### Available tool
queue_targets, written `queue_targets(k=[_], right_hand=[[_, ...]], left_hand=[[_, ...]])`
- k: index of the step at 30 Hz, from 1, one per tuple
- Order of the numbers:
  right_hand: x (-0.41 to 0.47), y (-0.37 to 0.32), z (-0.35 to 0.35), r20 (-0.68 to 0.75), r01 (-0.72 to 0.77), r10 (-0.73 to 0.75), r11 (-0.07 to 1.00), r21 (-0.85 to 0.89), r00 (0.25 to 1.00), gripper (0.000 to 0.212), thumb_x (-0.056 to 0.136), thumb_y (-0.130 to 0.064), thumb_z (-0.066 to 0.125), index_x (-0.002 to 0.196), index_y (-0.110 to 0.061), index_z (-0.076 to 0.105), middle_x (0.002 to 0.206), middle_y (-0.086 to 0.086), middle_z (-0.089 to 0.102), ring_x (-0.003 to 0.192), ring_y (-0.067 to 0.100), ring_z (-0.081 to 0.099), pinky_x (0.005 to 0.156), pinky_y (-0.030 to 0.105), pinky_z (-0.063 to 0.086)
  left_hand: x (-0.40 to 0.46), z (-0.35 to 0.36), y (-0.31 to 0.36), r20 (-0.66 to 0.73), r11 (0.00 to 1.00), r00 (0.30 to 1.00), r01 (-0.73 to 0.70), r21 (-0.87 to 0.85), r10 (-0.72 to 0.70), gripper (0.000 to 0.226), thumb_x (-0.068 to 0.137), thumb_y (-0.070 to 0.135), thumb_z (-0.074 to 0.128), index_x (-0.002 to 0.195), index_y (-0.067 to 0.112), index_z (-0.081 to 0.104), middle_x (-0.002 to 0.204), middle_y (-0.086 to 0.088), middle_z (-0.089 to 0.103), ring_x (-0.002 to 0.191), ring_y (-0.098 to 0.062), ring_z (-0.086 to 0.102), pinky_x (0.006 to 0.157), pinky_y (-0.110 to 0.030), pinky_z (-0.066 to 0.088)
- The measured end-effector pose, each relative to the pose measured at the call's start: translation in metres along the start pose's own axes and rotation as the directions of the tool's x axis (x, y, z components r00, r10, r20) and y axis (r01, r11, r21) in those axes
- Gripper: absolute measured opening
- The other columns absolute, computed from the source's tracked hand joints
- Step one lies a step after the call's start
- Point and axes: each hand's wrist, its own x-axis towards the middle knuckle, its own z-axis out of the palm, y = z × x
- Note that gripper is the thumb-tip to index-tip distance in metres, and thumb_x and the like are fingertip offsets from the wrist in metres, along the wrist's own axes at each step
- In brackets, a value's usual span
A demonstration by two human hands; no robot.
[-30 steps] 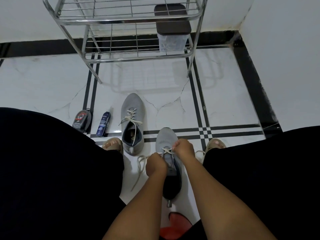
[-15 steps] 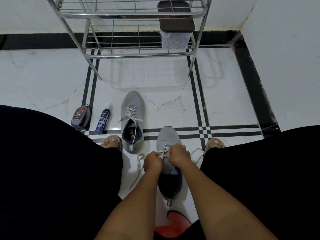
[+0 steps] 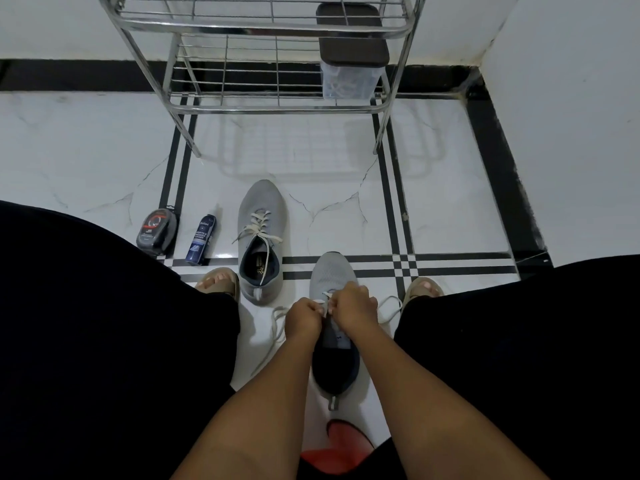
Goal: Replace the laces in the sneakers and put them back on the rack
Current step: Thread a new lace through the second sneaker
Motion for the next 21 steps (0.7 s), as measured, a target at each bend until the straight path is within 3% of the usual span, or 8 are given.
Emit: queue_targets(k=[2, 5, 8, 11, 13, 16, 19, 21], right_hand=[[-0.003, 0.006, -0.001, -0.022, -0.138, 0.139, 0.99, 0.035, 0.99, 0.042, 0.087, -0.026, 0.065, 0.125, -0.018, 0.049, 0.127, 0.008, 0.045, 0.12, 0.028, 0.046, 0.094, 0.038, 0.04], [-0.008, 0.02, -0.001, 0.095, -0.315, 0.306, 0.944, 0.103, 0.947, 0.032, 0.092, -0.02, 0.055, 0.124, -0.014, 0.055, 0.128, 0.009, 0.056, 0.116, 0.027, 0.056, 0.087, 0.034, 0.047], [-0.011, 0.026, 0.0, 0.155, -0.319, 0.3, 0.941, 0.116, 0.941, 0.032, 0.096, -0.018, 0.046, 0.126, -0.013, 0.056, 0.125, 0.01, 0.06, 0.111, 0.027, 0.059, 0.085, 0.033, 0.049], [-0.013, 0.022, -0.005, 0.171, -0.348, 0.323, 0.926, 0.146, 0.931, 0.037, 0.095, -0.016, 0.047, 0.131, -0.014, 0.051, 0.125, 0.01, 0.058, 0.11, 0.028, 0.059, 0.085, 0.034, 0.049], [-0.014, 0.019, -0.007, 0.173, -0.376, 0.347, 0.909, 0.181, 0.922, 0.036, 0.092, -0.017, 0.049, 0.127, -0.015, 0.054, 0.125, 0.01, 0.058, 0.109, 0.028, 0.059, 0.087, 0.036, 0.052], [-0.014, 0.018, -0.01, 0.177, -0.392, 0.36, 0.898, 0.199, 0.916, 0.031, 0.09, -0.018, 0.053, 0.12, -0.013, 0.06, 0.123, 0.009, 0.06, 0.109, 0.028, 0.06, 0.087, 0.034, 0.052], [-0.012, 0.016, -0.008, 0.175, -0.354, 0.322, 0.911, 0.209, 0.931, 0.033, 0.092, -0.021, 0.054, 0.123, -0.014, 0.059, 0.127, 0.008, 0.058, 0.114, 0.027, 0.058, 0.08, 0.03, 0.044], [-0.012, 0.015, -0.006, 0.158, -0.347, 0.319, 0.913, 0.213, 0.935, 0.033, 0.095, -0.024, 0.05, 0.126, -0.016, 0.059, 0.13, 0.008, 0.056, 0.116, 0.027, 0.056, 0.082, 0.032, 0.044]], left_hand=[[0.003, 0.002, 0.0, -0.012, 0.998, 1.0, -0.01, 0.06, 0.01, 0.017, 0.084, 0.007, 0.047, 0.08, 0.017, 0.06, 0.102, -0.006, 0.068, 0.084, -0.023, 0.058, 0.072, -0.028, 0.044], [0.003, 0.001, 0.001, -0.107, 0.998, 0.994, 0.026, 0.049, -0.02, 0.017, 0.092, 0.011, 0.045, 0.103, 0.009, 0.059, 0.112, -0.012, 0.063, 0.101, -0.031, 0.059, 0.082, -0.034, 0.046], [0.0, -0.021, 0.011, -0.275, 0.958, 0.95, 0.07, -0.279, -0.149, 0.027, 0.096, 0.005, 0.043, 0.116, -0.007, 0.056, 0.117, -0.024, 0.061, 0.111, -0.039, 0.058, 0.09, -0.041, 0.047], [0.0, -0.06, 0.035, -0.358, 0.742, 0.905, -0.076, -0.666, -0.229, 0.035, 0.097, 0.005, 0.036, 0.118, -0.018, 0.051, 0.12, -0.034, 0.057, 0.11, -0.045, 0.057, 0.086, -0.042, 0.048], [-0.004, -0.081, 0.051, -0.442, 0.683, 0.851, -0.145, -0.716, -0.284, 0.038, 0.1, 0.011, 0.03, 0.124, -0.012, 0.047, 0.124, -0.03, 0.055, 0.112, -0.042, 0.055, 0.082, -0.037, 0.043], [-0.009, -0.085, 0.056, -0.498, 0.904, 0.862, -0.136, -0.406, -0.094, 0.035, 0.1, 0.032, 0.033, 0.102, 0.007, 0.059, 0.107, -0.016, 0.062, 0.093, -0.031, 0.055, 0.074, -0.031, 0.035], [0.0, -0.044, 0.026, -0.162, 0.987, 0.981, -0.09, 0.133, 0.111, 0.041, 0.096, 0.039, 0.042, 0.096, 0.007, 0.066, 0.101, -0.014, 0.067, 0.093, -0.032, 0.059, 0.075, -0.032, 0.043], [0.004, -0.017, 0.001, -0.008, 0.968, 0.997, -0.069, 0.243, 0.073, 0.038, 0.093, 0.04, 0.047, 0.1, 0.009, 0.068, 0.104, -0.014, 0.068, 0.097, -0.032, 0.061, 0.078, -0.032, 0.047]])
